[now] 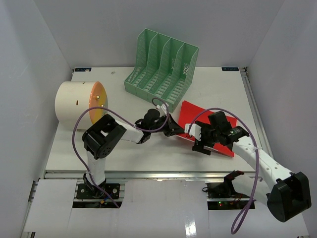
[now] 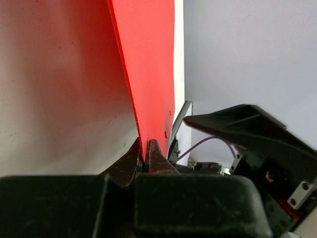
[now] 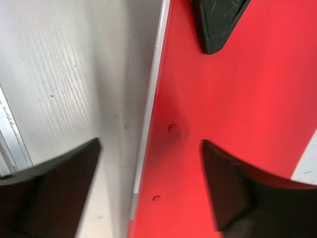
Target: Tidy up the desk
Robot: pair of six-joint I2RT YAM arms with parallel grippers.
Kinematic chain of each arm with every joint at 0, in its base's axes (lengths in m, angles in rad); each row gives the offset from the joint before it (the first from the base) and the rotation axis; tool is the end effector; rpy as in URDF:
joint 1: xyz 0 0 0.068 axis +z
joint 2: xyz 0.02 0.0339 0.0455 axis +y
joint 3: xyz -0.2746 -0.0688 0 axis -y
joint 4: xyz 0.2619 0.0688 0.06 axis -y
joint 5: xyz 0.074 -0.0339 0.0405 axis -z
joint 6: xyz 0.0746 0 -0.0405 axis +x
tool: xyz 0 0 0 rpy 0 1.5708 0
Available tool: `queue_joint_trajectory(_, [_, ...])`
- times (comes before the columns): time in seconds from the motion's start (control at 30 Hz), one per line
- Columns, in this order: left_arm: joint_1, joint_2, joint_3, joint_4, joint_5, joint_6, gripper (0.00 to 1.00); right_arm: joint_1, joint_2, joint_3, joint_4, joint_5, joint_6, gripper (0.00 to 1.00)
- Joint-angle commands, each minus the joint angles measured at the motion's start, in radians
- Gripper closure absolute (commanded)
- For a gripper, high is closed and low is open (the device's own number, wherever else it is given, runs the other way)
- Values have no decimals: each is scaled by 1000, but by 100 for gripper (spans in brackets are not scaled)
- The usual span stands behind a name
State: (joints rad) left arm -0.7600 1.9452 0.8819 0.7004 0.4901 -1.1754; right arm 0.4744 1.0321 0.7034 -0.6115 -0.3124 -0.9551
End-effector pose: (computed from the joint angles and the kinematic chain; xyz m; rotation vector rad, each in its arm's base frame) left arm 0.2881 -0.3223 0.1197 -0.0858 2.3290 -1.6308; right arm 0.1958 0.1263 0.2043 -1.7030 1.7701 0.1847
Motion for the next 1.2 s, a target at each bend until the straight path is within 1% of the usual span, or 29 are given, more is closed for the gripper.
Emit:
queue_joint_trajectory(0.0, [-8,-137,-4,-179,31,218,100,3,-108,83,-49,-42,-37,10])
queue_joint_trajectory(0.07, [-8,-163,6,-241,39,280,100,3,-121,118,-56,-45,-34,10])
queue_joint_trajectory(0.1, [-8,-191,19,-309,41,341,100,-8,-125,151,-55,-59,-28,10])
queue_joint_trajectory(0.17, [-8,-241,41,-419,34,433,100,-64,-119,201,-55,-110,-20,10])
queue_joint_trajectory(0.2, [-9,-268,55,-479,20,470,100,-99,-107,224,-60,-167,-22,10])
queue_joint_trajectory(0.27, [-10,-347,85,-628,-27,563,100,-187,-46,303,-116,-355,-56,10])
queue_joint_trajectory(0.33, [-10,-418,100,-741,-81,657,100,-259,36,397,-185,-463,-88,10])
queue_joint_trajectory(0.4, [-10,-491,115,-871,-157,733,100,-296,92,460,-197,-533,-76,10])
queue_joint_trajectory(0.53, [-10,-646,150,-1042,-305,856,100,-330,174,560,-197,-613,-51,10])
queue_joint_trajectory(0.7, [-10,-761,194,-1199,-403,999,100,-334,283,657,-210,-739,-58,10])
queue_joint_trajectory(0.87, [-10,-820,279,-1344,-431,1109,100,-329,386,769,-208,-834,-41,10])
queue_joint_trajectory(0.97, [-10,-841,332,-1409,-417,1167,100,-296,392,795,-159,-833,-13,10])
queue_joint_trajectory(1.03, [-10,-850,351,-1430,-407,1211,100,-228,387,806,-120,-801,-10,10])
queue_joint_trajectory(1.07, [-10,-857,360,-1437,-403,1224,100,-210,387,809,-111,-768,-10,10])
queue_joint_trajectory(1.17, [-10,-875,380,-1456,-389,1249,100,-101,394,821,-67,-686,-6,10])
